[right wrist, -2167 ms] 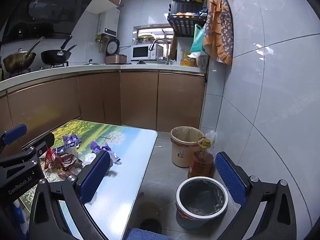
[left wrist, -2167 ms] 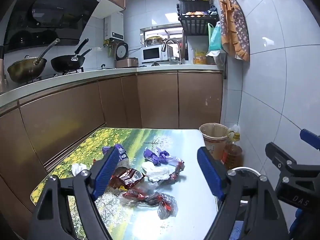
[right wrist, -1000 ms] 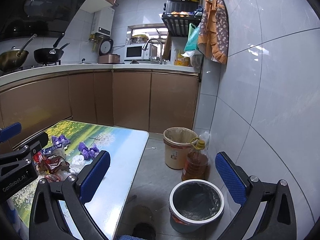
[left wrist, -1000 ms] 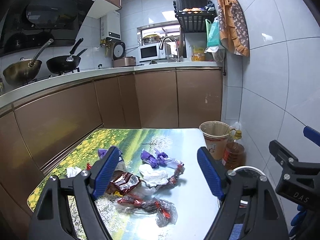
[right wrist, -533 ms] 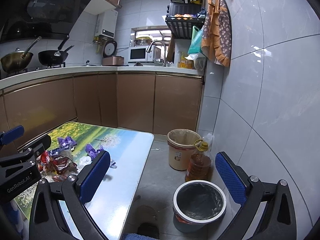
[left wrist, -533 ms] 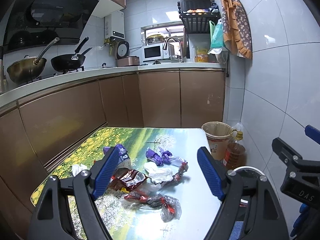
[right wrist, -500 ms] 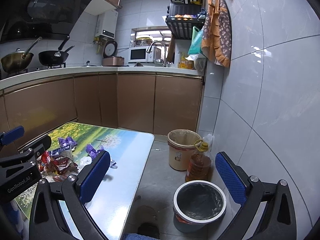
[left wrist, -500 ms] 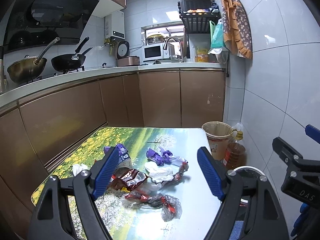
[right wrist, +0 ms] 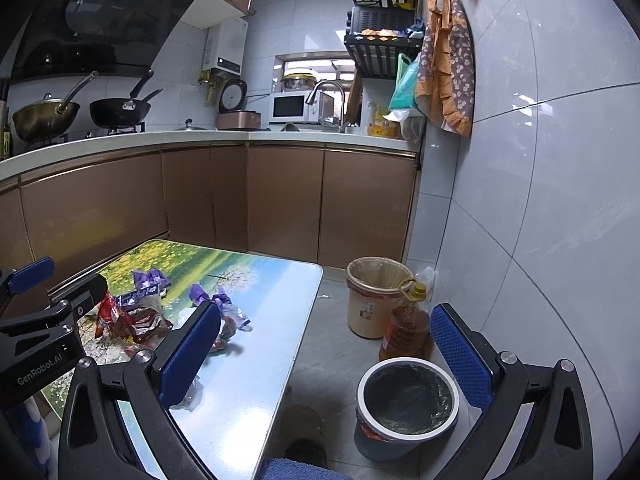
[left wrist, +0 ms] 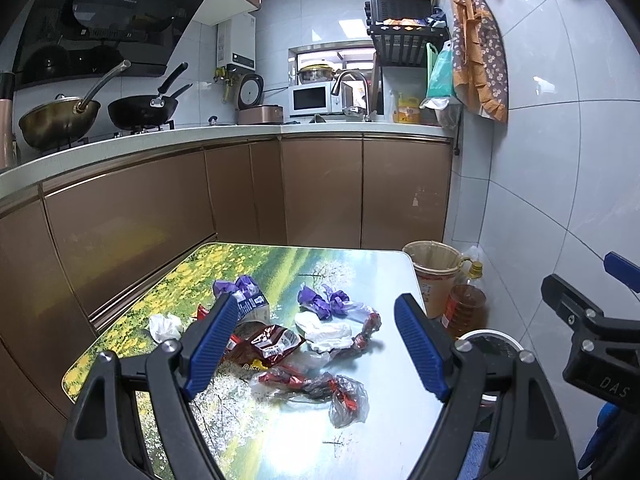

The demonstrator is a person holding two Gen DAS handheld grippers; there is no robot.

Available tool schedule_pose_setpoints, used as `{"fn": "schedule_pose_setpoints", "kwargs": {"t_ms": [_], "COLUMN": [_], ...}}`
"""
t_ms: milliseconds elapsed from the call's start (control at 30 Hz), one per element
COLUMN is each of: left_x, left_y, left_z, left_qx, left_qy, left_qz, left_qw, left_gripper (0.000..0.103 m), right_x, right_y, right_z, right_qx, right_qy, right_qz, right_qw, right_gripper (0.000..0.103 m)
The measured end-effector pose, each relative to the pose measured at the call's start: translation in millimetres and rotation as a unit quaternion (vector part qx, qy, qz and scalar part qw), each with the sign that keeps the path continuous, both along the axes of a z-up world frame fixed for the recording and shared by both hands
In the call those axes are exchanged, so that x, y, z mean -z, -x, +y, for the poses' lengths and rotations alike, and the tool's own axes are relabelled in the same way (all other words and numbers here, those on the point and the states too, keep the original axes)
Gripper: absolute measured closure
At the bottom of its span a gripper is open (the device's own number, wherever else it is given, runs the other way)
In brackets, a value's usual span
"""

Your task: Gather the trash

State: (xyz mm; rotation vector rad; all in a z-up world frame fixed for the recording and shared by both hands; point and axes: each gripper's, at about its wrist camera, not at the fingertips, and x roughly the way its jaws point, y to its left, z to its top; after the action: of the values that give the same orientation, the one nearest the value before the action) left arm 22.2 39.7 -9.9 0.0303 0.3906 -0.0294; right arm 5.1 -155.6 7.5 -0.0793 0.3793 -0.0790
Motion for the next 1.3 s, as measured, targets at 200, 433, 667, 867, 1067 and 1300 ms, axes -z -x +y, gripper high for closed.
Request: {"fn": "schedule_pose_setpoints", "kwargs": {"t_ms": [200,433,667,867,1067,1300], "left_x": [9.6,24.5,37.3,49.0,62.7,82.3], "left_y": [-6.1,-16.4,-27.2,-36.7,-44.8,-63.7], "left_z": [10.6,26.6,41.1,47.8,69.0,146.6], "left_qx": [0.001,-0.001,-0.006,-0.006,-0.017,-0.097], "left_qy": [0.01,0.023,0.031,0.037,0.044,0.05], "left_qz": [0.013,0.032,0.05,0.066,0.081,0.108], "left_qw": [0.9999,0.9992,0.9982,0.9971,0.9956,0.9881], "left_gripper": [0.023,0.023,0.023,0.023,0.023,0.024], "right_x": [2.9,5.6,13.9,24.2,38.6,55.0], "right_y": [-5.4,-17.2,-31.3,-42.8,-58.4,-79.6], "right_z": [11.5,22.1,33.3,38.9,45.7,51.7], "right_qx": [-0.005,-0.009,-0.017,-0.028,-0.044,-0.084], "right_qy": [0.016,0.03,0.037,0.039,0.032,0.007], "right_qz": [0.01,0.021,0.038,0.057,0.084,0.123], "right_qw": [1.0,0.999,0.998,0.997,0.995,0.989], "right_gripper": [0.0,0.0,0.0,0.0,0.002,0.018]}}
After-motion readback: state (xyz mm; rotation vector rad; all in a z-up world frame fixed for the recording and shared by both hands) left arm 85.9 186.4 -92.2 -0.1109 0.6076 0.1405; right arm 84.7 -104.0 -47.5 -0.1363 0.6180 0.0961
